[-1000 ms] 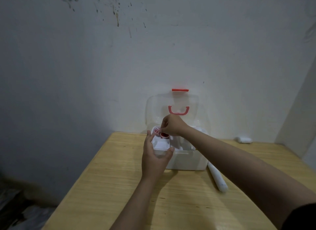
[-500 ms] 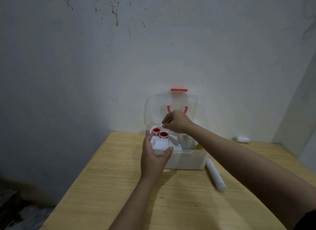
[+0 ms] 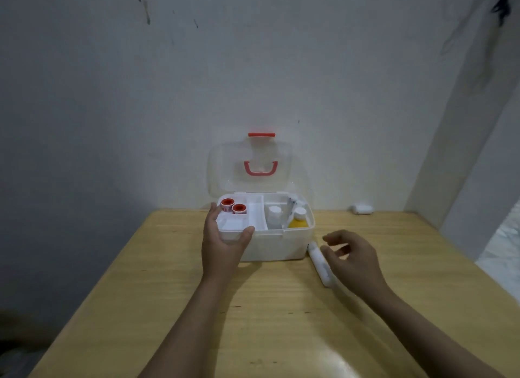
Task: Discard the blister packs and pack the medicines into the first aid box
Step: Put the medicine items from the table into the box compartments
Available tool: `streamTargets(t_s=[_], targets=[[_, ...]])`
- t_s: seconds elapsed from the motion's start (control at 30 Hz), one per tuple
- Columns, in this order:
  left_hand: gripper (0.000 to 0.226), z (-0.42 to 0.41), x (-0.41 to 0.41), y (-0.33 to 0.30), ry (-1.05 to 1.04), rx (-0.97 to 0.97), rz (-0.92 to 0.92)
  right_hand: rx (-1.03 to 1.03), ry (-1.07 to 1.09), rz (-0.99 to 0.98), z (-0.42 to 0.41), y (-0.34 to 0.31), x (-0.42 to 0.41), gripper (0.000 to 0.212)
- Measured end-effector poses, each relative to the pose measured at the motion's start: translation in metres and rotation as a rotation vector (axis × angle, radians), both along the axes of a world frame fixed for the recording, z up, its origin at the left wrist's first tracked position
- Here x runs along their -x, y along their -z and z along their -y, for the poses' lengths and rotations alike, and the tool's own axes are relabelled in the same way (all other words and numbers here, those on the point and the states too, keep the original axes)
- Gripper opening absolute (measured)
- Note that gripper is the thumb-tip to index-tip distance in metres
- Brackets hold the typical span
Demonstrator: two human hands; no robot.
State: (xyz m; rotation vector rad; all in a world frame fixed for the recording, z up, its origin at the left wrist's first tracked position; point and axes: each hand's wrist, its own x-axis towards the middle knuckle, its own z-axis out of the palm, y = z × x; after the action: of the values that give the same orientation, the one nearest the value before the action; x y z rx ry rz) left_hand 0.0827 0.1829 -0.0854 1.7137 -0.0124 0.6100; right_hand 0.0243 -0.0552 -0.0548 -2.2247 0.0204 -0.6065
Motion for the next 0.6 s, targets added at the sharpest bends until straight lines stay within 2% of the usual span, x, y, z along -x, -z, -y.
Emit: streamTargets(t_s=[0.13, 0.2, 0.33, 0.47, 0.6], targets=[[0.077, -0.002, 0.001, -0.002, 0.010, -0.007, -0.004, 0.175, 0.018, -0.139, 0.002, 0.032, 0.013, 0.018], [0.076, -0.003, 0.003, -0.003, 0.017, -0.016, -0.010, 0.191, 0.026, -0.187, 0.001, 0.037, 0.014, 0.020], [0.075, -0.004, 0.004, -0.004, 0.024, -0.028, -0.023, 0.055, 0.067, -0.139, 0.004, 0.030, 0.015, 0.016], [0.073, -0.006, 0.003, -0.001, 0.037, -0.018, -0.028, -0.131, 0.114, 0.006, 0.007, 0.002, 0.021, 0.013], [0.068, -0.007, 0.003, -0.002, 0.055, 0.006, -0.005, -0.260, 0.008, 0.167, -0.021, -0.047, 0.022, 0.012]])
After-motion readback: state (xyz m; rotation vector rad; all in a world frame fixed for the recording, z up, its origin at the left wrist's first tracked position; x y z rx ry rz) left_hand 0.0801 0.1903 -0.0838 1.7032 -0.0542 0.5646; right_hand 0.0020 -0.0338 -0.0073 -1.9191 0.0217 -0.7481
